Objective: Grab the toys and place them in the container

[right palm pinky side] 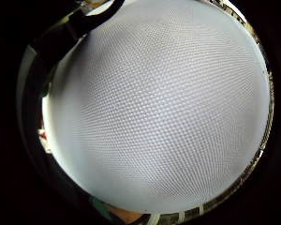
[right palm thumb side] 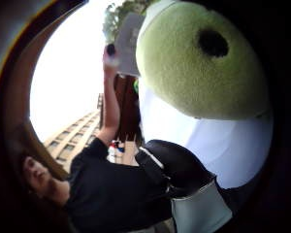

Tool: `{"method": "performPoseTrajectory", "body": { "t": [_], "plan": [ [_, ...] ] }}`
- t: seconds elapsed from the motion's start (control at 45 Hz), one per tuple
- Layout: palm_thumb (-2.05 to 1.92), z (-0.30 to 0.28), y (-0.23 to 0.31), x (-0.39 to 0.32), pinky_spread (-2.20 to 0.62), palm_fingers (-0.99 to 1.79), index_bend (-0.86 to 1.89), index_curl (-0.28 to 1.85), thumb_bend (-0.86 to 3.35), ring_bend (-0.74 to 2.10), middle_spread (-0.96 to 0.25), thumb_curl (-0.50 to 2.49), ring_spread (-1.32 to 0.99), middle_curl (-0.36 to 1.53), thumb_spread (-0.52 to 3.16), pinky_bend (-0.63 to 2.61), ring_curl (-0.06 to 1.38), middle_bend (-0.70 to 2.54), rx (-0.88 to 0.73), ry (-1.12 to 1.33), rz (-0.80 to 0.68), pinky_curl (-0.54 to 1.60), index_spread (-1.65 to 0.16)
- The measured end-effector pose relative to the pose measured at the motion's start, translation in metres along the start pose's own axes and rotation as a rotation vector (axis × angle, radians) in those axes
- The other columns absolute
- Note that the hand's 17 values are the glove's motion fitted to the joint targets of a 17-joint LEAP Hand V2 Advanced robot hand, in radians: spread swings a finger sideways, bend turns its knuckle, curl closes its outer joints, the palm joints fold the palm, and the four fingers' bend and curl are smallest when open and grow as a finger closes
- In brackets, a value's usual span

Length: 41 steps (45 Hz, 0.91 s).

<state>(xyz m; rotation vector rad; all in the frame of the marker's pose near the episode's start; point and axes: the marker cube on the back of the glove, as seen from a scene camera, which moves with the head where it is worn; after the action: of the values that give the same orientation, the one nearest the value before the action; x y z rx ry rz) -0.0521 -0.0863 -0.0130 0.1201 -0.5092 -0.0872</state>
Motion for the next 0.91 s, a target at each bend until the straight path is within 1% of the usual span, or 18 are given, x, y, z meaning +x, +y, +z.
{"method": "performPoseTrajectory", "body": {
  "t": [0.022, 0.067, 0.089, 0.178, 0.222, 0.289, 0.356, 0.422, 0.467, 0.511, 0.533, 0.556, 0.622, 0.667, 0.755, 0.844, 0.867, 0.911],
  "plan": [
    [0.51, -0.009, -0.004, 0.000, -0.23, 0.20, 0.07, 0.22, 0.56, 0.99, -0.02, 0.40, -0.17, 0.43, 1.35, 1.16, 0.44, 0.18, 0.050, -0.031, 0.032, 0.48, -0.27],
    [0.37, -0.031, -0.016, 0.006, -0.19, 0.11, 0.12, 0.26, 0.47, 0.98, 0.01, 0.35, -0.14, 0.45, 1.35, 1.21, 0.48, 0.18, 0.130, -0.057, 0.048, 0.53, -0.27],
    [0.14, -0.042, -0.025, 0.011, -0.16, 0.12, 0.14, 0.26, 0.31, 0.96, 0.00, 0.29, -0.13, 0.45, 1.31, 1.20, 0.47, 0.21, 0.157, -0.043, 0.029, 0.52, -0.28],
    [0.02, -0.066, -0.067, 0.032, -0.13, 0.32, 0.23, 0.27, 0.20, 0.94, -0.01, 0.26, -0.13, 0.46, 1.25, 1.09, 0.41, 0.29, 0.218, 0.115, -0.011, 0.44, -0.31],
    [0.04, -0.068, -0.084, 0.037, -0.13, 0.41, 0.27, 0.27, 0.21, 0.94, -0.03, 0.26, -0.15, 0.46, 1.27, 1.03, 0.39, 0.31, 0.179, 0.203, 0.044, 0.41, -0.32],
    [0.08, -0.061, -0.111, 0.045, -0.12, 0.43, 0.31, 0.31, 0.22, 0.93, -0.03, 0.27, -0.15, 0.47, 1.30, 0.99, 0.38, 0.31, 0.041, 0.359, 0.157, 0.40, -0.33],
    [0.10, -0.043, -0.133, 0.055, -0.11, 0.26, 0.24, 0.32, 0.22, 0.91, -0.04, 0.27, -0.14, 0.47, 1.31, 1.01, 0.39, 0.31, -0.054, 0.478, 0.186, 0.41, -0.32],
    [0.18, -0.030, -0.147, 0.060, -0.10, 0.15, 0.06, 0.29, 0.25, 0.96, -0.04, 0.29, -0.13, 0.48, 1.30, 1.08, 0.42, 0.31, -0.065, 0.519, 0.188, 0.43, -0.31],
    [0.23, -0.030, -0.152, 0.061, -0.11, 0.18, 0.04, 0.26, 0.26, 1.03, -0.04, 0.30, -0.13, 0.48, 1.30, 1.12, 0.42, 0.30, -0.038, 0.524, 0.182, 0.43, -0.30],
    [0.38, -0.037, -0.157, 0.062, -0.18, 0.48, 0.01, 0.21, 0.35, 1.13, -0.05, 0.34, -0.18, 0.50, 1.33, 1.16, 0.42, 0.40, 0.042, 0.529, 0.153, 0.41, -0.30],
    [0.46, -0.043, -0.160, 0.064, -0.25, 0.70, 0.06, 0.20, 0.40, 1.15, -0.08, 0.37, -0.22, 0.52, 1.32, 1.17, 0.41, 0.47, 0.098, 0.535, 0.136, 0.40, -0.30],
    [0.49, -0.049, -0.163, 0.066, -0.27, 0.72, 0.06, 0.18, 0.40, 1.15, -0.09, 0.38, -0.23, 0.51, 1.32, 1.17, 0.38, 0.47, 0.159, 0.542, 0.124, 0.38, -0.30],
    [0.57, -0.065, -0.173, 0.076, -0.32, 0.80, 0.12, 0.20, 0.40, 1.17, -0.12, 0.43, -0.27, 0.54, 1.19, 1.16, 0.41, 0.53, 0.298, 0.547, 0.163, 0.39, -0.29],
    [0.59, -0.070, -0.177, 0.086, -0.34, 0.79, 0.14, 0.21, 0.39, 1.19, -0.14, 0.45, -0.28, 0.56, 1.12, 1.15, 0.43, 0.55, 0.287, 0.541, 0.222, 0.41, -0.29],
    [0.59, -0.069, -0.174, 0.107, -0.37, 0.75, 0.14, 0.22, 0.35, 1.19, -0.18, 0.47, -0.30, 0.57, 1.07, 1.14, 0.45, 0.54, 0.126, 0.544, 0.319, 0.43, -0.31],
    [0.62, -0.064, -0.171, 0.112, -0.39, 0.76, 0.15, 0.23, 0.34, 1.17, -0.20, 0.49, -0.32, 0.57, 1.04, 1.14, 0.45, 0.50, 0.087, 0.538, 0.343, 0.42, -0.31],
    [0.65, -0.063, -0.170, 0.112, -0.40, 0.68, 0.16, 0.23, 0.36, 1.11, -0.20, 0.51, -0.34, 0.55, 1.06, 1.17, 0.43, 0.45, 0.091, 0.540, 0.341, 0.43, -0.31],
    [0.65, -0.062, -0.168, 0.113, -0.40, 0.69, 0.17, 0.24, 0.35, 1.11, -0.20, 0.51, -0.34, 0.56, 1.05, 1.17, 0.44, 0.45, 0.101, 0.547, 0.297, 0.43, -0.31]
  ]
}}
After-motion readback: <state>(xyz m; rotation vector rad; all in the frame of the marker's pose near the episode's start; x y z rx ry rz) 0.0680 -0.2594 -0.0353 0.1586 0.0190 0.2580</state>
